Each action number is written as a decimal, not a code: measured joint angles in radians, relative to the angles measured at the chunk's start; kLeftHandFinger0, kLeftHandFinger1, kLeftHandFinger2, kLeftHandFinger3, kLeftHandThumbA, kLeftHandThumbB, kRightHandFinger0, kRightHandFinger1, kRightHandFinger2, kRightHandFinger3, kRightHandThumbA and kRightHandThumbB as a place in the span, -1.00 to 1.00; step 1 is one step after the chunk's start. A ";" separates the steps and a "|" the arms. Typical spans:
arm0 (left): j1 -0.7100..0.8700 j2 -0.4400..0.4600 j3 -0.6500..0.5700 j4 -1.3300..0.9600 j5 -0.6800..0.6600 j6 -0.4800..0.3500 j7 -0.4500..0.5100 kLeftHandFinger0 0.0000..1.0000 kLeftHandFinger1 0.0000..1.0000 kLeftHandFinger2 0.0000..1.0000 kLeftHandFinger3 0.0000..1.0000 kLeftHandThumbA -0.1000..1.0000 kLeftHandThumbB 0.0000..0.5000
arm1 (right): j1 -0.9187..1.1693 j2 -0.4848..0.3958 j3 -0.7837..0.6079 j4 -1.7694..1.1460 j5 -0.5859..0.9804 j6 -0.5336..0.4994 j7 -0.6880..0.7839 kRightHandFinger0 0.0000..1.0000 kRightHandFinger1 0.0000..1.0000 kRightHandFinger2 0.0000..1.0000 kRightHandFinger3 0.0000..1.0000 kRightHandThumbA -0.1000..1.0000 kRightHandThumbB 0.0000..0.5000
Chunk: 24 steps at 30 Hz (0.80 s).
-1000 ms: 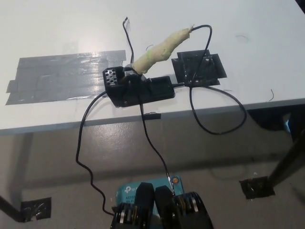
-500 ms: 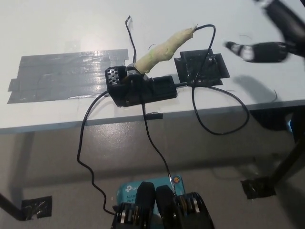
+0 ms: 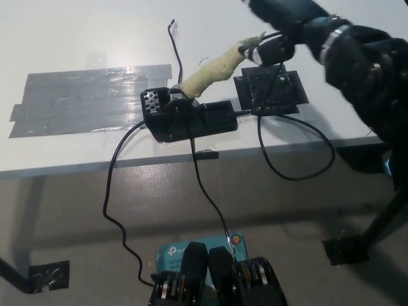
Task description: The robot uses its right hand to grab the soldering gun kept on the middle of the table and pulls it out of its base and keep it on the right side of the base
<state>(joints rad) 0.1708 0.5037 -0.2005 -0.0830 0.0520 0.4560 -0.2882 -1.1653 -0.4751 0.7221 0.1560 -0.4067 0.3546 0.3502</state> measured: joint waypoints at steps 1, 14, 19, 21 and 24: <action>0.000 0.000 -0.001 -0.001 0.000 0.000 0.000 0.26 0.44 0.82 1.00 -0.19 0.16 | -0.008 0.004 0.019 0.019 -0.026 -0.019 0.002 1.00 1.00 1.00 1.00 0.35 0.20; -0.001 -0.006 -0.021 -0.011 0.005 0.001 -0.022 0.25 0.46 0.83 1.00 -0.11 0.17 | 0.023 0.043 0.086 0.127 -0.215 -0.103 0.049 1.00 1.00 1.00 1.00 0.37 0.15; -0.009 -0.007 -0.030 -0.013 0.010 0.001 -0.032 0.10 0.35 0.77 1.00 -0.14 0.16 | 0.031 0.058 0.087 0.176 -0.261 -0.101 0.091 1.00 1.00 1.00 1.00 0.32 0.34; -0.013 -0.009 -0.033 -0.013 0.012 0.001 -0.035 0.18 0.45 0.88 1.00 -0.11 0.14 | 0.031 0.065 0.087 0.191 -0.277 -0.100 0.101 1.00 1.00 1.00 1.00 0.29 0.41; -0.015 -0.008 -0.046 -0.014 0.021 0.001 -0.042 0.34 0.57 0.96 1.00 -0.09 0.08 | 0.031 0.079 0.084 0.201 -0.308 -0.097 0.119 1.00 1.00 1.00 1.00 0.23 0.53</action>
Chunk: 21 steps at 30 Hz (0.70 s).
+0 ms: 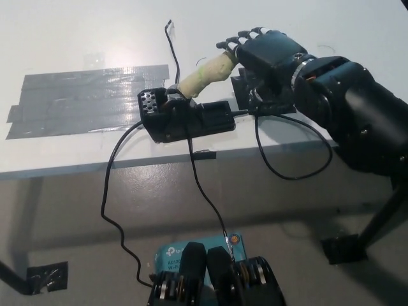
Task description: The robot uses its right hand to grab the soldering gun kept on the middle of the table and pulls it out of its base and keep it on the right side of the base
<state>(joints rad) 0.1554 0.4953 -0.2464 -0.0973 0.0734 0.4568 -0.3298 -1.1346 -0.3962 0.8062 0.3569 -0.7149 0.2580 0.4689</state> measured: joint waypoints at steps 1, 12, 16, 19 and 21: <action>0.000 0.000 -0.005 -0.001 0.002 0.000 -0.003 0.35 0.58 0.96 1.00 -0.09 0.08 | 0.000 0.004 0.000 0.002 -0.007 0.001 0.004 1.00 1.00 1.00 1.00 0.23 0.53; -0.008 -0.012 -0.012 -0.005 0.017 0.000 -0.009 0.41 0.60 0.97 1.00 -0.12 0.15 | 0.016 0.050 0.005 0.018 -0.157 -0.004 -0.040 0.83 0.72 0.14 1.00 -0.41 0.74; -0.014 -0.020 -0.016 -0.005 0.019 0.000 -0.009 0.39 0.62 0.98 1.00 -0.09 0.16 | 0.049 0.051 -0.002 0.020 -0.205 -0.007 -0.122 -0.27 -0.33 -0.69 1.00 -0.55 0.71; -0.016 -0.024 -0.018 -0.005 0.021 0.000 -0.009 0.52 0.71 1.00 1.00 -0.11 0.18 | 0.071 0.052 -0.003 0.030 -0.230 -0.011 -0.184 -1.00 -1.00 -1.00 1.00 -0.58 0.54; -0.016 -0.024 -0.019 -0.005 0.022 0.000 -0.009 0.55 0.74 1.00 1.00 -0.16 0.15 | 0.084 0.052 -0.002 0.039 -0.251 -0.015 -0.227 -1.00 -1.00 -0.97 1.00 -0.96 0.22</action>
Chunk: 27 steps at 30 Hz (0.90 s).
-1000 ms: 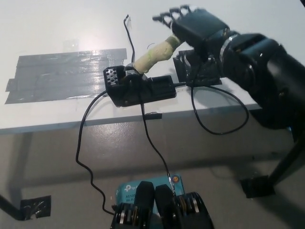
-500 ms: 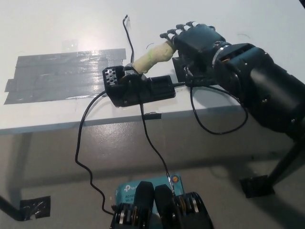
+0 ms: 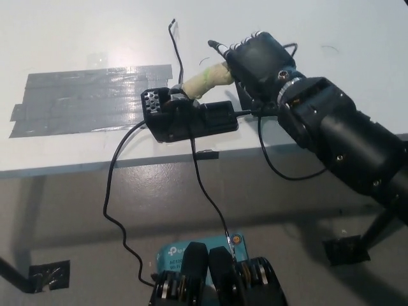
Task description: The robot uses its right hand to grab the soldering gun kept on the middle of the table and pulls it out of its base and keep it on the right side of the base
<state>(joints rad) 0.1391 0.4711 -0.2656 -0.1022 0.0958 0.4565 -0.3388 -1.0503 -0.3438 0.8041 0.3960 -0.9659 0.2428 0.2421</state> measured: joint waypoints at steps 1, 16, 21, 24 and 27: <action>-0.001 0.000 -0.001 0.000 0.001 0.000 0.000 0.57 0.75 1.00 1.00 -0.16 0.11 | 0.007 0.000 0.002 0.003 -0.010 -0.002 -0.021 -1.00 -1.00 -0.93 1.00 -1.00 0.11; -0.020 0.002 -0.024 0.000 0.034 0.000 -0.041 0.54 0.73 1.00 1.00 -0.24 0.07 | 0.073 -0.006 0.000 0.058 -0.143 -0.057 -0.249 -1.00 -0.98 -0.40 -0.27 -0.93 0.36; -0.021 0.002 -0.025 0.000 0.043 0.000 -0.050 0.52 0.66 0.95 1.00 -0.23 0.03 | 0.102 -0.016 -0.017 0.036 -0.162 -0.069 -0.275 -1.00 -0.74 0.19 -0.31 -1.00 0.08; -0.021 0.003 -0.025 0.000 0.050 0.000 -0.055 0.52 0.66 0.93 1.00 -0.24 0.09 | 0.117 -0.020 -0.031 0.030 -0.166 -0.078 -0.290 -1.00 -0.70 0.19 -0.24 -1.00 0.16; -0.021 0.003 -0.025 -0.001 0.055 0.000 -0.059 0.50 0.64 0.90 1.00 -0.24 0.06 | 0.122 -0.022 -0.046 0.047 -0.167 -0.105 -0.337 -1.00 -0.81 0.00 -0.65 -1.00 0.11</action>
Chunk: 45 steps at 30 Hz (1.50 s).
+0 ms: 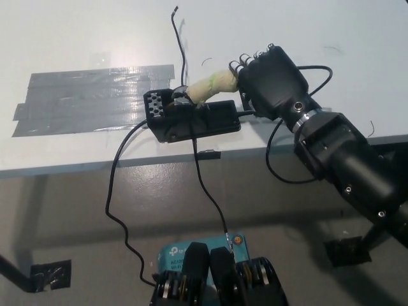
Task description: The robot uses its right hand to grab the soldering gun kept on the middle of the table and pulls it out of its base and keep it on the right side of the base
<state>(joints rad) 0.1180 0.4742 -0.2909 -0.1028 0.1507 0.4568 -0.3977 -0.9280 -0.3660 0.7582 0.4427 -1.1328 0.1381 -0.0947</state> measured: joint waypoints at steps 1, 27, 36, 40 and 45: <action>0.000 0.000 0.000 0.000 0.001 0.000 -0.001 0.52 0.66 0.93 1.00 -0.24 0.06 | 0.000 -0.001 -0.004 0.013 0.000 -0.011 -0.020 -1.00 -0.80 0.00 -0.76 -1.00 -0.07; 0.001 0.001 0.006 -0.014 0.065 0.000 -0.040 0.61 0.77 1.00 1.00 -0.17 0.01 | -0.068 -0.083 -0.148 0.182 -0.017 -0.159 -0.273 -1.00 -0.93 -0.22 -0.82 -1.00 0.06; 0.004 0.001 0.014 -0.017 0.074 0.000 -0.041 0.56 0.73 1.00 1.00 -0.25 0.01 | -0.068 -0.084 -0.182 0.183 -0.014 -0.192 -0.297 -1.00 -0.98 -0.29 -0.27 -1.00 0.34; 0.005 0.001 0.028 -0.017 0.076 0.000 -0.041 0.62 0.78 1.00 1.00 -0.19 -0.01 | -0.067 -0.088 -0.209 0.175 -0.013 -0.191 -0.292 -1.00 -1.00 -0.27 -0.29 -0.87 0.08; 0.008 0.000 0.028 -0.020 0.088 0.000 -0.052 0.64 0.79 1.00 1.00 -0.18 -0.01 | 0.005 -0.095 -0.260 0.122 0.001 -0.158 -0.234 -1.00 -1.00 -0.43 -0.14 -0.81 0.18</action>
<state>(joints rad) 0.1256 0.4742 -0.2629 -0.1229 0.2384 0.4569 -0.4496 -0.9230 -0.4605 0.4982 0.5643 -1.1317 -0.0199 -0.3282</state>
